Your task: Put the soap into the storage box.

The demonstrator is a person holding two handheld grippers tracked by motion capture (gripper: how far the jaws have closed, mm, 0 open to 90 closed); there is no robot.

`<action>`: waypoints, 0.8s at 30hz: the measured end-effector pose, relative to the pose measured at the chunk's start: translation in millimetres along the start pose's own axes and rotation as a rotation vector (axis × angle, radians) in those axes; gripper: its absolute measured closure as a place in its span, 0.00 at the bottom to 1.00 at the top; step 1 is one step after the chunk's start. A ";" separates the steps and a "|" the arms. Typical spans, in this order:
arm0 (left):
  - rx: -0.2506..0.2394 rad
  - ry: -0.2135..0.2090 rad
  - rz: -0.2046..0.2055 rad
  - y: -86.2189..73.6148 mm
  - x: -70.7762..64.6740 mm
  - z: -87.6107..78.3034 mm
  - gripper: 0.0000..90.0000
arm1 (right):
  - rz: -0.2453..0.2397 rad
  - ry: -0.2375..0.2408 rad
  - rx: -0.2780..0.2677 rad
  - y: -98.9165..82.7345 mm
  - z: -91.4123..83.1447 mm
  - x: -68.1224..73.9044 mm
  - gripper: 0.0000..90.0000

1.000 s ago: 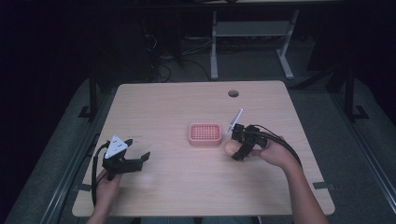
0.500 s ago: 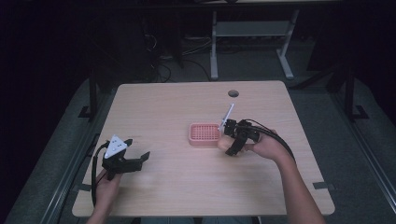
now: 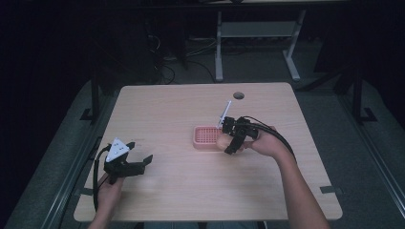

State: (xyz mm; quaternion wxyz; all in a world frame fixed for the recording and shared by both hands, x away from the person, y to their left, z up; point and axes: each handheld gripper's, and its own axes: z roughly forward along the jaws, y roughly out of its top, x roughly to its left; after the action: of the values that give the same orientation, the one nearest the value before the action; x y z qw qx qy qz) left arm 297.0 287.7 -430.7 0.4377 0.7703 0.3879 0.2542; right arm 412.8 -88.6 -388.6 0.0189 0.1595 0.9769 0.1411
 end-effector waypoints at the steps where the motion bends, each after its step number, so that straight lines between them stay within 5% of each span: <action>1: 0.000 0.000 0.000 0.0 0.1 -0.1 0.16 | 0.001 0.001 -0.001 1.3 -0.1 0.4 0.35; 24: -0.001 0.000 -0.001 0.2 0.1 -0.2 0.16 | -0.044 0.010 0.010 32.8 3.1 -6.0 0.35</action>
State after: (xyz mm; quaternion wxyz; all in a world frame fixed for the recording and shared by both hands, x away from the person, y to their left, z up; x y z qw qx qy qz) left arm 297.0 287.8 -430.4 0.4384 0.7698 0.3882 0.2539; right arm 428.8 -59.9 -382.4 0.0163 0.1373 0.9810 0.1364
